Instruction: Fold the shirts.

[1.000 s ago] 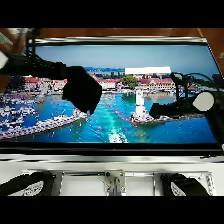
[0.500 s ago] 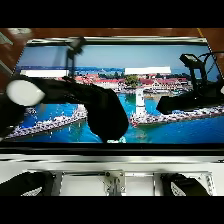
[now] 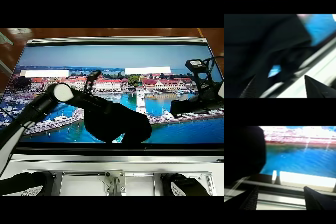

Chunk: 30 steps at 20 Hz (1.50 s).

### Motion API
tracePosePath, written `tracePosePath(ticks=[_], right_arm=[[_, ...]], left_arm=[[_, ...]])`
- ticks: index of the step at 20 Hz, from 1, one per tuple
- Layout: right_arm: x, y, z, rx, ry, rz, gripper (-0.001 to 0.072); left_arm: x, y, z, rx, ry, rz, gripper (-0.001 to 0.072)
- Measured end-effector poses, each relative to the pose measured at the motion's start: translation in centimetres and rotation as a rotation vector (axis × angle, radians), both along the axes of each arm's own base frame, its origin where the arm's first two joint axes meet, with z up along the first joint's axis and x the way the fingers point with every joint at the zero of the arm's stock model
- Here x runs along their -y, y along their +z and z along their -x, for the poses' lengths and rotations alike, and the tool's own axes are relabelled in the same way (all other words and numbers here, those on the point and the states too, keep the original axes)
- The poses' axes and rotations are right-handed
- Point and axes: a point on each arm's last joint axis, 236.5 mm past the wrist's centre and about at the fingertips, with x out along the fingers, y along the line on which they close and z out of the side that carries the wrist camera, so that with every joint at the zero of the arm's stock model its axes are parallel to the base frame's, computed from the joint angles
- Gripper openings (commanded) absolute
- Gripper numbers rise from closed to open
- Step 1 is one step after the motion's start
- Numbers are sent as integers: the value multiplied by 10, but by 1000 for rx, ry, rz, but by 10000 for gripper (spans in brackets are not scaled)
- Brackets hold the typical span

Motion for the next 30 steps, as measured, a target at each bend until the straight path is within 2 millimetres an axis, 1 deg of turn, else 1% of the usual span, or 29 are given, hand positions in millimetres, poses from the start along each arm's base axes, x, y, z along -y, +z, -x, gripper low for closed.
tracePosePath(ticks=[2,3,4,5,7,9,11,13,16,19,20,21,22,23,24,27,30], right_arm=[[12,-21,-1,-21,-9,55,690],[16,-34,0,-35,-12,65,690],[19,-46,1,-51,-17,66,690],[21,-60,3,-67,-27,55,690],[18,-82,7,-95,-60,-20,690],[14,-97,8,-104,-115,-124,690],[13,-102,4,-94,-174,-222,690],[14,-103,1,-80,-228,-296,690],[15,-103,-3,-67,-266,-350,690],[11,-105,-6,-73,-285,-391,690],[10,-107,-7,-76,-288,-402,690],[8,-108,-7,-83,-292,-413,690],[7,-110,-8,-91,-296,-422,691],[5,-113,-9,-102,-298,-431,699],[4,-116,-8,-117,-296,-438,699],[-6,-131,-6,-182,-274,-472,699],[-30,-155,-1,-275,-225,-514,698]], left_arm=[[-61,-13,-18,-54,73,-66,706],[-88,-21,-22,-92,113,-82,706],[-112,-30,-22,-141,148,-85,706],[-129,-40,-17,-196,175,-76,707],[-152,-63,-4,-290,215,-63,707],[-160,-89,16,-380,237,-52,707],[-158,-112,31,-437,267,-26,707],[-149,-128,41,-471,295,26,707],[-135,-143,46,-501,328,91,707],[-118,-156,44,-520,347,136,705],[-111,-160,43,-523,354,153,684],[-103,-164,41,-528,360,169,563],[-97,-167,41,-535,364,180,366],[-91,-171,41,-542,367,186,153],[-86,-173,41,-546,370,192,41],[-80,-176,40,-526,356,201,42],[-77,-170,37,-493,342,213,42]])
